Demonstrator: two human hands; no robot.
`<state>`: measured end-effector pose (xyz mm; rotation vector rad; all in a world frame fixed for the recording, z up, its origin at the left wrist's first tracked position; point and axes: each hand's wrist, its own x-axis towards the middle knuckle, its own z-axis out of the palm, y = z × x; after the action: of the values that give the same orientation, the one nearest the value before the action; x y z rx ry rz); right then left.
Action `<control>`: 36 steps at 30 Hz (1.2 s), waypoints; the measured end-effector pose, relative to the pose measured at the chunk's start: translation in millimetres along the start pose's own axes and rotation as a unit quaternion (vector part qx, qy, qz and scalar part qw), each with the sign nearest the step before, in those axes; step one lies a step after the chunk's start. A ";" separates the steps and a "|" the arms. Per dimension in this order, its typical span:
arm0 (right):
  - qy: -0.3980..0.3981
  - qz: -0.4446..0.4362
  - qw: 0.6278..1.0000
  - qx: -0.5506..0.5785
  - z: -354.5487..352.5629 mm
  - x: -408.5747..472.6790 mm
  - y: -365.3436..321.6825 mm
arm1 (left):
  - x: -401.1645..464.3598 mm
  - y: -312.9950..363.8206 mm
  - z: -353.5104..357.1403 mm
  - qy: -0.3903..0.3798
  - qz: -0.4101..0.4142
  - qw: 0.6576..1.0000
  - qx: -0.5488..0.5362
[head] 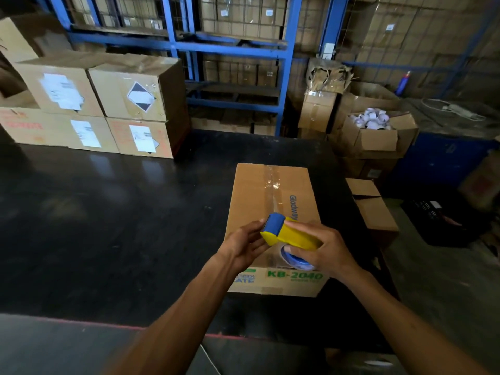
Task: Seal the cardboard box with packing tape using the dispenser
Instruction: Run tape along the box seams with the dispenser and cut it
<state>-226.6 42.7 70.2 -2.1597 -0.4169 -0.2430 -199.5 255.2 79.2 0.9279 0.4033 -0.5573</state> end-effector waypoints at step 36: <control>-0.169 -0.069 0.916 -0.357 -3.7 -35.9 21.1 | 13.2 -78.9 -103.2 0.327 0.251 0.903 0.124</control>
<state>-251.8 20.8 45.0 -2.9138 -0.7708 -0.1004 -246.3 300.1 -34.1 1.4084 0.6738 0.2037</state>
